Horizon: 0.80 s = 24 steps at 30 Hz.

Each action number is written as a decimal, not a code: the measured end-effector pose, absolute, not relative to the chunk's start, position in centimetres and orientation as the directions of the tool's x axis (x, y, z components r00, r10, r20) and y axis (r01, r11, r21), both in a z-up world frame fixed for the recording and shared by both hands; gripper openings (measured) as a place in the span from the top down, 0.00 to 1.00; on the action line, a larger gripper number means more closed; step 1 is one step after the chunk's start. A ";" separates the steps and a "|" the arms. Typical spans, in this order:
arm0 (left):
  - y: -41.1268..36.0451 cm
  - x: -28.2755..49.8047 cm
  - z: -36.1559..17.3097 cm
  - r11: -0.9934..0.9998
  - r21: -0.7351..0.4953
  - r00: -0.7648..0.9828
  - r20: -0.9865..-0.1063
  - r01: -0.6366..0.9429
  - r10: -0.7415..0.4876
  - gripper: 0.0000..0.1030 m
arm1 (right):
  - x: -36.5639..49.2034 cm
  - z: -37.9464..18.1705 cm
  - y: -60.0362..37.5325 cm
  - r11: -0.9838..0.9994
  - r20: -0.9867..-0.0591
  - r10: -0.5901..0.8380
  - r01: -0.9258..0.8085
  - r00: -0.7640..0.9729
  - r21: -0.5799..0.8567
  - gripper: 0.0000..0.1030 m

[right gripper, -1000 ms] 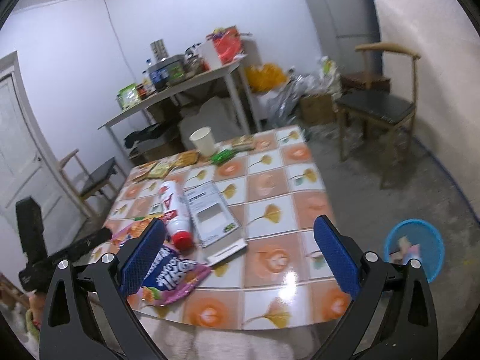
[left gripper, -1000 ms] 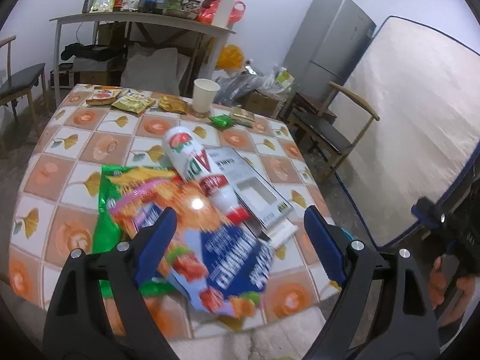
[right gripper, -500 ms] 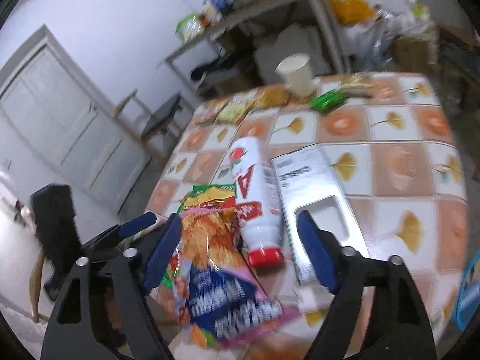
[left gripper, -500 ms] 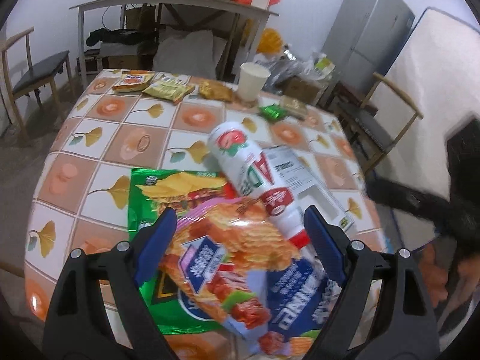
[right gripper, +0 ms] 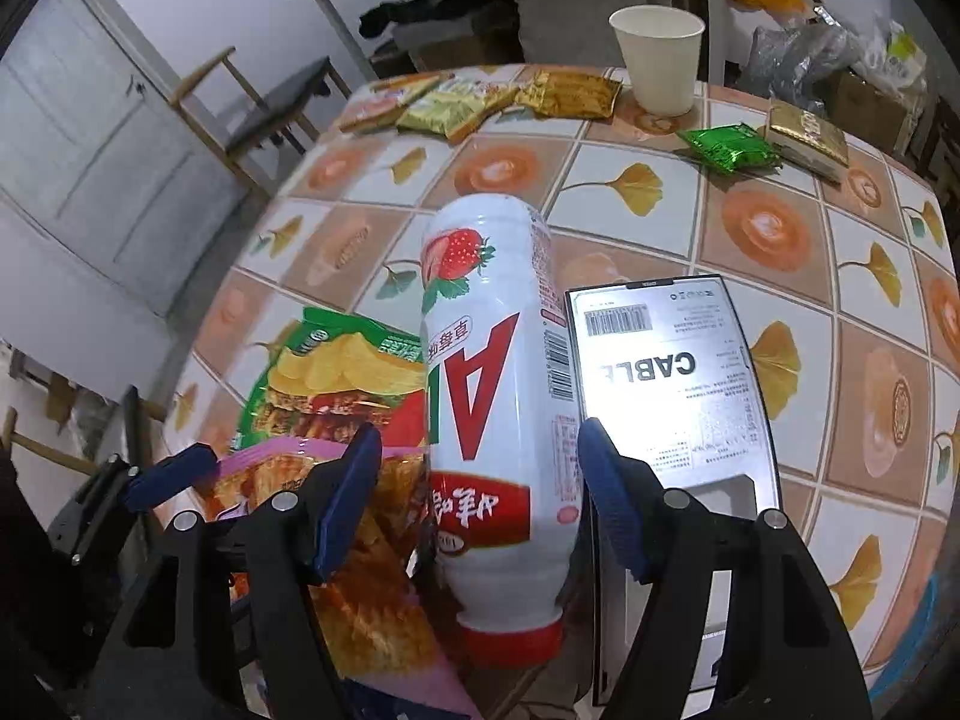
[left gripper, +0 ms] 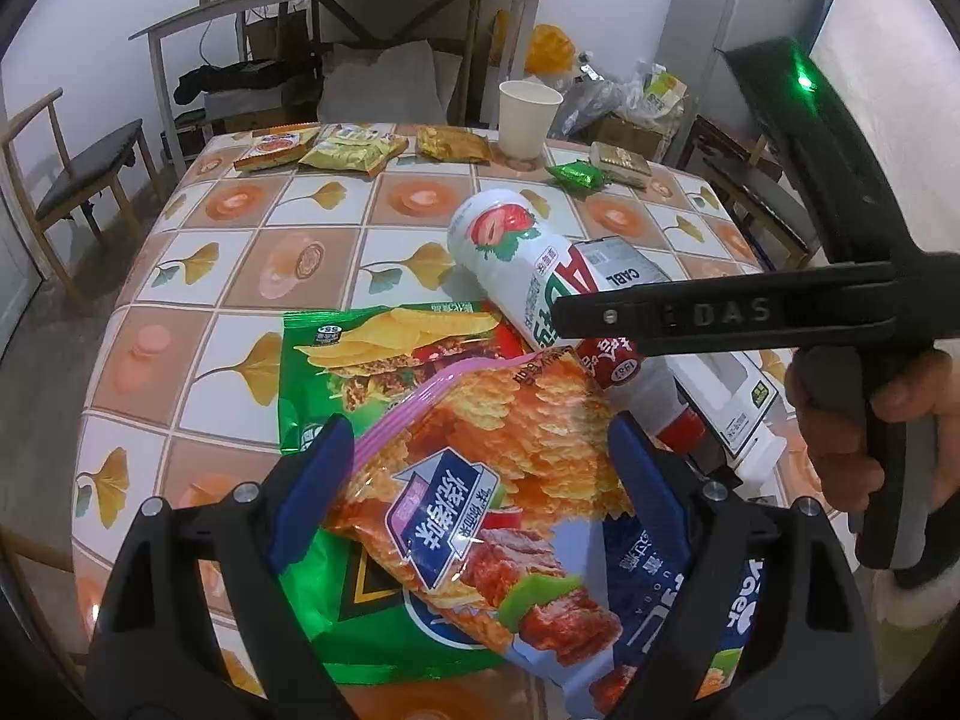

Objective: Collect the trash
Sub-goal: 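Grasp the white drink bottle with the right tool and lift it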

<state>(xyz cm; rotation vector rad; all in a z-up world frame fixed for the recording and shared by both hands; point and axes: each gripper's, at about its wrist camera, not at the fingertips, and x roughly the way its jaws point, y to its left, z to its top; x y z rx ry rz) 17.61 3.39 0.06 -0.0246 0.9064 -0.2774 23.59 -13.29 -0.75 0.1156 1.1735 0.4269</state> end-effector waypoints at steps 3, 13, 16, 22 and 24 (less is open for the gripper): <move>3.5 17.7 -0.2 0.964 -0.143 0.579 -0.776 0.225 -0.250 0.20 | 24.2 -1.3 -12.9 0.924 -0.885 0.353 -0.263 0.305 0.278 0.35; 4.1 17.7 -0.4 0.968 -0.147 0.577 -0.781 0.202 -0.239 0.20 | 24.8 -2.0 -12.9 0.928 -0.890 0.343 -0.257 0.299 0.272 0.43; 4.3 17.6 -0.3 0.970 -0.142 0.581 -0.780 0.196 -0.232 0.20 | 24.7 -1.8 -13.8 0.916 -0.870 0.386 -0.241 0.307 0.322 0.44; 4.7 17.5 -0.1 0.975 -0.131 0.586 -0.782 0.177 -0.212 0.20 | 24.4 0.2 -15.7 0.892 -0.814 0.451 -0.225 0.366 0.393 0.44; 4.9 17.4 0.3 0.978 -0.126 0.599 -0.774 0.168 -0.203 0.20 | 24.2 1.4 -16.4 0.886 -0.793 0.463 -0.221 0.396 0.407 0.44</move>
